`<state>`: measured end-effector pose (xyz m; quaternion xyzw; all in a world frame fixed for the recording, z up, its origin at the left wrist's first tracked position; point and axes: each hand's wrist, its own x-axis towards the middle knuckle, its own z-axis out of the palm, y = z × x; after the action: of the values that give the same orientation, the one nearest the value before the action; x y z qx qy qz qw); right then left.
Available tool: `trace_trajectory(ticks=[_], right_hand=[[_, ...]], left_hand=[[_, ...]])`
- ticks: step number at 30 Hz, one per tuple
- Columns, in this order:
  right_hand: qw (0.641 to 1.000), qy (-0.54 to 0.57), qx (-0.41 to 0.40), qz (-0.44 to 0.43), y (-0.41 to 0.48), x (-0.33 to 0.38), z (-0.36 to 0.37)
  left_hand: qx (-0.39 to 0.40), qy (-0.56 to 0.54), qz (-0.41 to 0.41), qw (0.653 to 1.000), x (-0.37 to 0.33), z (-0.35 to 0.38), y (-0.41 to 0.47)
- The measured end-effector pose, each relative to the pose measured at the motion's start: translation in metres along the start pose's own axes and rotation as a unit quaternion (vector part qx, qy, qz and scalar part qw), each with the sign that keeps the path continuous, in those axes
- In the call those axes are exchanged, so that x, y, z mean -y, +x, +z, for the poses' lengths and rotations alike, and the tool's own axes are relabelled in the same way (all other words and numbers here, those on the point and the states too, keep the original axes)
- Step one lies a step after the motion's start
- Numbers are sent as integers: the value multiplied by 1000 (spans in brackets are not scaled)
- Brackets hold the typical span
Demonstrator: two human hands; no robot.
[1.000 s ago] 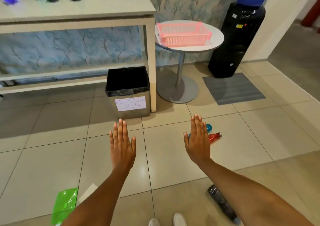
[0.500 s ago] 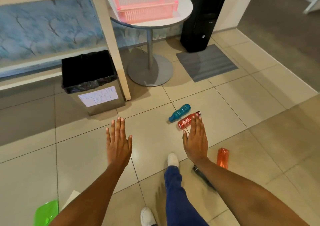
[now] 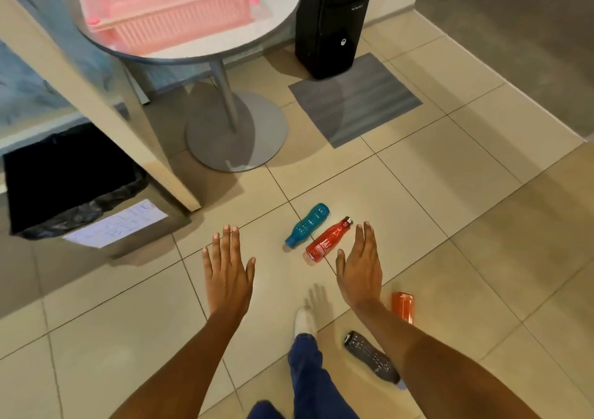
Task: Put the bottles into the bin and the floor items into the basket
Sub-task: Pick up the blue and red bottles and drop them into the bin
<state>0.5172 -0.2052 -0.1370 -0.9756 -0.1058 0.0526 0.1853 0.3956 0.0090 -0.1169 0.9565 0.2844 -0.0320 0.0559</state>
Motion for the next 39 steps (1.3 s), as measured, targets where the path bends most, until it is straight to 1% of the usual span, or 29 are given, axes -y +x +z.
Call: trace_trajectory(ticks=[2,6,9,12,13,15,17,19,21,24,27,30,32,33,35,37,39], right_hand=[[1000,-14,11,9,24,-8,6],[995,-78,68,-10,59,-27,28],[992,-79,102,13,79,-42,59],[989,-74,122,37,99,-62,106],[988,-70,132,47,107,-66,119],[986,-51,139,74,127,-83,172],[988,-27,133,70,141,-82,181],[987,-1,143,79,158,-94,223],[981,27,163,98,172,-111,280],[970,73,174,152,185,-131,353],[946,133,166,243,201,-148,419],[897,194,162,363,220,-161,475],[865,221,160,422,229,-168,503],[855,228,163,436,232,-171,514],[851,229,172,440,235,-174,529],[847,238,172,443,238,-179,539],[840,258,167,447,240,-182,541]], left_hand=[[12,3,10,1000,-12,8,24],[40,9,37,998,-31,37,65],[55,-4,42,998,-46,75,92],[68,2,50,996,-58,129,114],[78,2,51,996,-61,143,121],[88,4,57,994,-65,201,146],[84,3,57,995,-67,209,160],[88,2,69,994,-71,251,180],[111,-30,66,991,-74,308,197],[134,-90,31,986,-81,377,219],[152,-141,-21,978,-85,447,244],[197,-155,-47,967,-84,512,262],[236,-156,-70,956,-82,547,271],[259,-162,-87,948,-82,560,275],[290,-196,-108,930,-80,581,283],[289,-237,-98,922,-80,597,287],[278,-252,-90,923,-79,604,288]])
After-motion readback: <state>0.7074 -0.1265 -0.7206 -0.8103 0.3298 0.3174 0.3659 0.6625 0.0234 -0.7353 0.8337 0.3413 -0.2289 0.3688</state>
